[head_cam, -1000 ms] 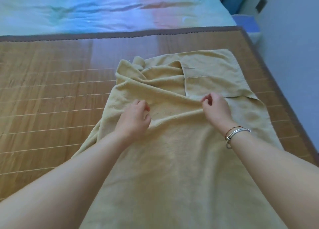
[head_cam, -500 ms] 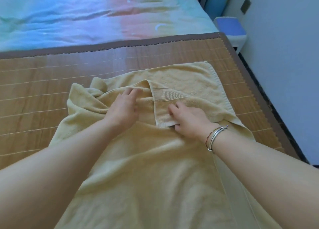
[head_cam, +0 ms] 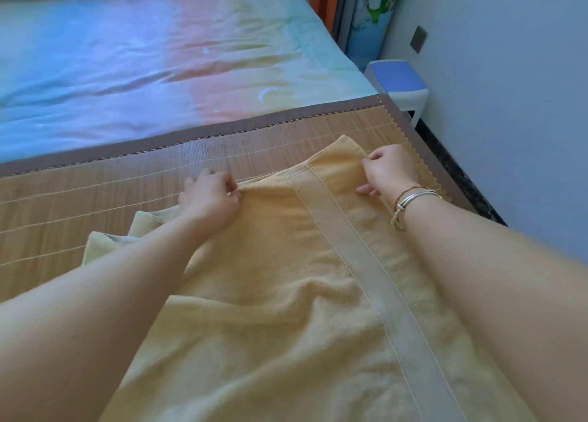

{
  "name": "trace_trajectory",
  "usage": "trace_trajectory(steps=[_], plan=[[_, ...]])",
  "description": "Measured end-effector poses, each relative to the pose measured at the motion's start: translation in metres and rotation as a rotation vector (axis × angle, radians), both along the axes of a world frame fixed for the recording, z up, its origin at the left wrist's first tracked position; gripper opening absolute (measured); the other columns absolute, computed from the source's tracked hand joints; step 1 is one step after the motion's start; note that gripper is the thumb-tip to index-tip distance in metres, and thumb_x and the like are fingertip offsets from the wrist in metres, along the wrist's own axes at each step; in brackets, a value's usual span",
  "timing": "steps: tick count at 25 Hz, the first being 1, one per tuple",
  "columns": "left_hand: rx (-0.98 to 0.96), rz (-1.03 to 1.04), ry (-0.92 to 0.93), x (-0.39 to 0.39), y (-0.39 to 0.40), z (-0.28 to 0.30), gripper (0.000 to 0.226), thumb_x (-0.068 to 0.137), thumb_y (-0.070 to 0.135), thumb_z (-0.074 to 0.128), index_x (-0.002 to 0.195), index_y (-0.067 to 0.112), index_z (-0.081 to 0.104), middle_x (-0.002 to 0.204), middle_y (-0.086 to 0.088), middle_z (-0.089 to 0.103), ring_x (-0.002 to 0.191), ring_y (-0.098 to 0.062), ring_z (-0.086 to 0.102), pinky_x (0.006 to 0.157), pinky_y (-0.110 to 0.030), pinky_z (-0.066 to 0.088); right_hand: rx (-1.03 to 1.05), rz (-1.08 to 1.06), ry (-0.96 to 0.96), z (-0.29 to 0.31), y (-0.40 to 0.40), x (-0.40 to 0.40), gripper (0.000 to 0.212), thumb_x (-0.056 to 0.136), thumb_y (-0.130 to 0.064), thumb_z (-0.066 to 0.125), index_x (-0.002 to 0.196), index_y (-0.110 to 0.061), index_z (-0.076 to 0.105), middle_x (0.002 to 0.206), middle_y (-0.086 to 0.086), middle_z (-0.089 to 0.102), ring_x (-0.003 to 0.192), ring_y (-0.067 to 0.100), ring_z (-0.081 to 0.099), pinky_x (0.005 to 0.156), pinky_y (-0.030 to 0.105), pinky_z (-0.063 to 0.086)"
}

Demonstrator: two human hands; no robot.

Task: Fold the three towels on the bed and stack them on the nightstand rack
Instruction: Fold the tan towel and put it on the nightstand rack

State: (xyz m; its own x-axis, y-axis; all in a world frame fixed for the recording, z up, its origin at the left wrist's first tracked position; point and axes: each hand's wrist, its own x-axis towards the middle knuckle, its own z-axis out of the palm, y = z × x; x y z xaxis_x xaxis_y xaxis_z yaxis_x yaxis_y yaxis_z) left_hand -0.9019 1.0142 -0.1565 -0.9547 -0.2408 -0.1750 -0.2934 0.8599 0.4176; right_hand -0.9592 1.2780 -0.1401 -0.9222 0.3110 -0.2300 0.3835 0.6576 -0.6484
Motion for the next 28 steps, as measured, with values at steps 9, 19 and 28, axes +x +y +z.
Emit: trace_trajectory(steps=[9,19,28], plan=[[0.046,-0.077,-0.144,-0.007,-0.013,-0.016,0.040,0.088,0.058,0.050,0.091,0.019,0.056,0.090,0.002,0.061,0.084,-0.021,0.058,0.075,-0.034,0.048,0.522,0.082,0.154,-0.032,-0.012,0.010,0.037,0.087,-0.009,0.062,0.118,-0.008,0.043,0.121,0.013,0.045,0.088,0.030,0.059,0.064,0.034,0.048],[-0.354,-0.233,-0.504,0.040,-0.128,0.011,0.073,0.090,0.069,0.009,0.135,0.032,0.053,0.129,0.000,0.059,0.137,-0.023,0.027,0.113,-0.044,0.011,-0.108,0.660,0.128,-0.050,-0.222,0.109,0.032,0.090,-0.013,0.044,0.121,-0.012,0.050,0.123,0.007,0.050,0.113,0.024,0.045,0.100,0.039,0.038],[-0.845,-0.213,-0.811,0.063,-0.254,0.051,0.095,0.072,0.090,0.020,0.127,0.024,0.059,0.145,-0.004,0.044,0.146,-0.029,0.008,0.113,-0.055,-0.005,0.067,0.567,-0.154,-0.057,-0.246,0.079,0.035,0.093,-0.021,0.042,0.128,-0.021,0.038,0.135,0.008,0.039,0.125,0.028,0.039,0.106,0.042,0.032]])
